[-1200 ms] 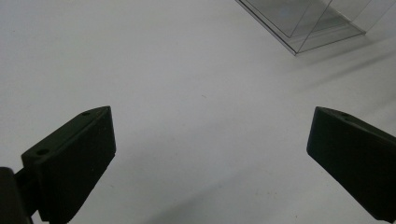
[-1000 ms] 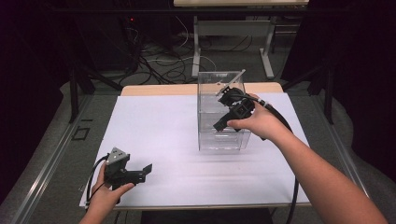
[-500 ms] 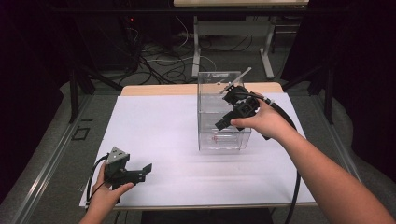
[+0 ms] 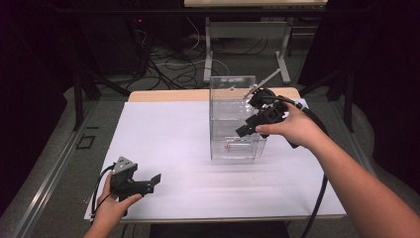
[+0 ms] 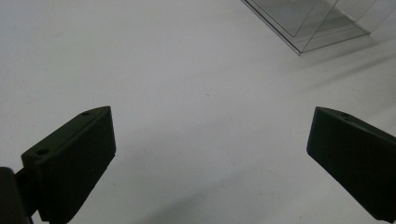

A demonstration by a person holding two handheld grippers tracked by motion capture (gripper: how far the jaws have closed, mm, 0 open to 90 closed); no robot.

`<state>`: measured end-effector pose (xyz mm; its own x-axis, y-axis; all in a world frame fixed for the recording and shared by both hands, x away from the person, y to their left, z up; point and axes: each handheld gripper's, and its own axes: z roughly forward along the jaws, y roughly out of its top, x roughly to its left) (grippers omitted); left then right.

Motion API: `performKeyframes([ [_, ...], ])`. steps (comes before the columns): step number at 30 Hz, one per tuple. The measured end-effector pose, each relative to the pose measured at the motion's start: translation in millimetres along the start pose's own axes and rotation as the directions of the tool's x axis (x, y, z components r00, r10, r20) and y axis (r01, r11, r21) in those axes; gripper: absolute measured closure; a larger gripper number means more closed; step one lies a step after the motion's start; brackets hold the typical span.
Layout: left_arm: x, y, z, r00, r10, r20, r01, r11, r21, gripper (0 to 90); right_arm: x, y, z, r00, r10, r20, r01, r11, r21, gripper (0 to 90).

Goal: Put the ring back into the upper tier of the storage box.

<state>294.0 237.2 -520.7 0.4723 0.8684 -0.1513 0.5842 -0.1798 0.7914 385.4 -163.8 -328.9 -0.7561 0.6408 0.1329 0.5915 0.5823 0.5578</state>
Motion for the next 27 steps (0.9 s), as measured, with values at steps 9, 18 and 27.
performKeyframes([
  [9, -1.0, -0.2, -0.9, 1.0000, 0.002, 0.001, -0.002, 1.0000, 0.002, 1.5, -4.1, -10.5, -13.2, 0.9995, -0.009, 0.029, 0.010, 1.000, -0.013, 36.7],
  [18, -0.3, -0.1, -1.2, 1.0000, 0.005, 0.003, -0.005, 0.9999, 0.010, 1.5, -15.7, -30.5, -25.6, 0.9986, 0.013, 0.050, -0.012, 1.000, -0.021, 32.0],
  [27, -0.4, -0.4, -1.0, 0.9999, 0.011, -0.007, -0.011, 0.9999, 0.001, 1.5, -29.2, -53.2, -36.7, 0.9944, 0.045, 0.095, -0.041, 0.998, -0.043, 19.9],
])
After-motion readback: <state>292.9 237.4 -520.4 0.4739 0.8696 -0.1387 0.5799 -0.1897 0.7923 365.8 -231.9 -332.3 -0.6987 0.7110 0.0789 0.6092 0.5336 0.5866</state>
